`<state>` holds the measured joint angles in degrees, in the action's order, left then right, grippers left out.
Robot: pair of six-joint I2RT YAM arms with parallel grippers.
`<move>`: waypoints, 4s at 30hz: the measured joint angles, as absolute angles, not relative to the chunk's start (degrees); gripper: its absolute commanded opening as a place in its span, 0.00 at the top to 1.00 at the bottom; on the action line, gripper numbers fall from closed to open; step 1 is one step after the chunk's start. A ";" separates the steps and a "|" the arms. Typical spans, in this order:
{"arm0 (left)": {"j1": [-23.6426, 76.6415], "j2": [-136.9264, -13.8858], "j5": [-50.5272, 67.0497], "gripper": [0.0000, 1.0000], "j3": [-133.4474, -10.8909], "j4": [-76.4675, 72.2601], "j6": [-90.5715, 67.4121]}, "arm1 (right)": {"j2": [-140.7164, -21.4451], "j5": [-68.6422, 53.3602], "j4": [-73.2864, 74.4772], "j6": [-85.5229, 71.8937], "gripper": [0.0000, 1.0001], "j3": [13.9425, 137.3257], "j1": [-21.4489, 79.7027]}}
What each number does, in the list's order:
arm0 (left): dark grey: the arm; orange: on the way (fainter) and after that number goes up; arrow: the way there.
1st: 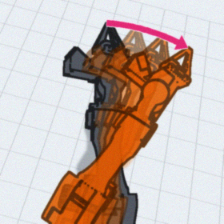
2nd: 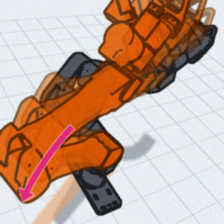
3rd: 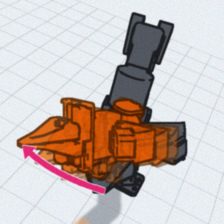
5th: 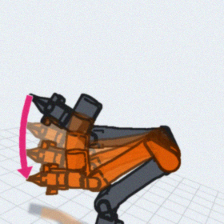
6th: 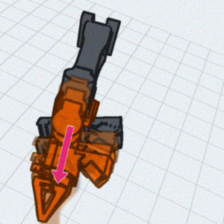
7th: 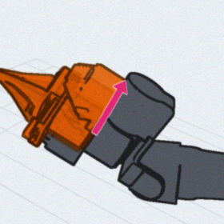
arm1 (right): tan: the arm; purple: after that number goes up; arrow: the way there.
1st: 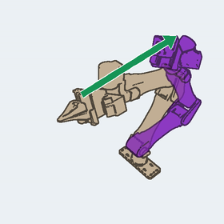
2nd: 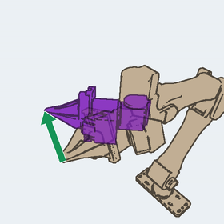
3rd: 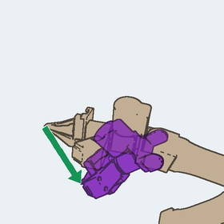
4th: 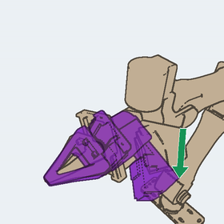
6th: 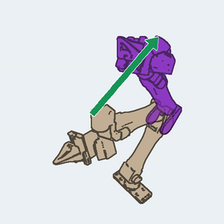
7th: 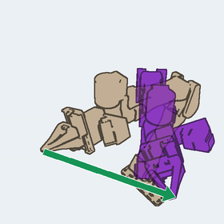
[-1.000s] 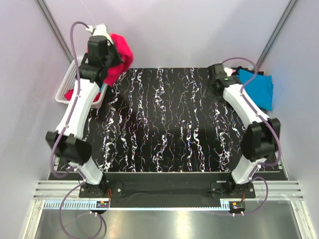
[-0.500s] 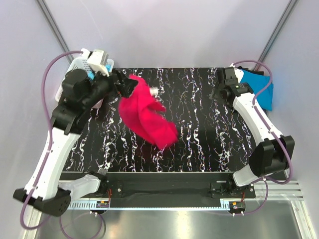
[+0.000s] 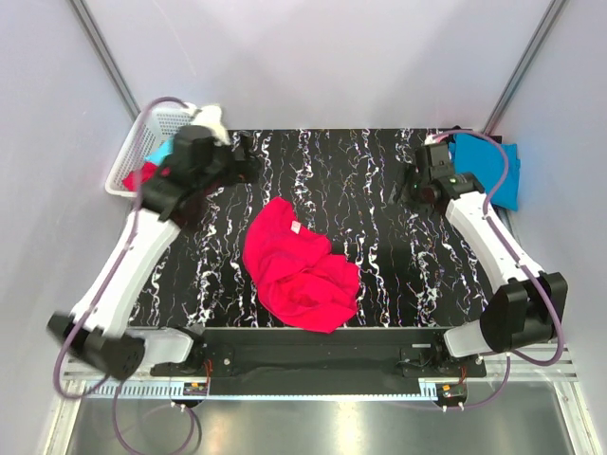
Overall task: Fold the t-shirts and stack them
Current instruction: Flatten the tshirt out
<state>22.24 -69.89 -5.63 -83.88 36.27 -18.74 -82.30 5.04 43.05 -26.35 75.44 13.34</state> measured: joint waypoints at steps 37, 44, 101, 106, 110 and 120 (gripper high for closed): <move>46.68 -120.38 -5.23 0.36 -96.25 46.59 -38.04 | -70.65 -4.27 41.50 -31.81 0.34 52.40 18.13; 45.80 -125.08 -5.67 0.55 -100.88 46.37 -39.38 | -67.09 -4.19 42.48 -32.86 0.34 50.83 18.22; 40.18 -99.04 -30.09 1.00 -114.13 68.05 -39.57 | -92.84 -9.72 37.43 -26.39 0.37 59.35 26.98; 40.18 -89.36 -31.81 1.00 -110.37 69.04 -41.21 | -97.23 -10.68 35.57 -24.91 0.39 62.61 27.33; 40.18 -85.01 -32.27 1.00 -108.73 70.22 -42.39 | -100.95 -12.12 34.30 -23.88 0.43 64.75 27.35; 40.18 -83.53 -32.25 1.00 -103.48 71.75 -44.56 | -106.74 -16.23 32.75 -23.07 0.66 67.07 29.67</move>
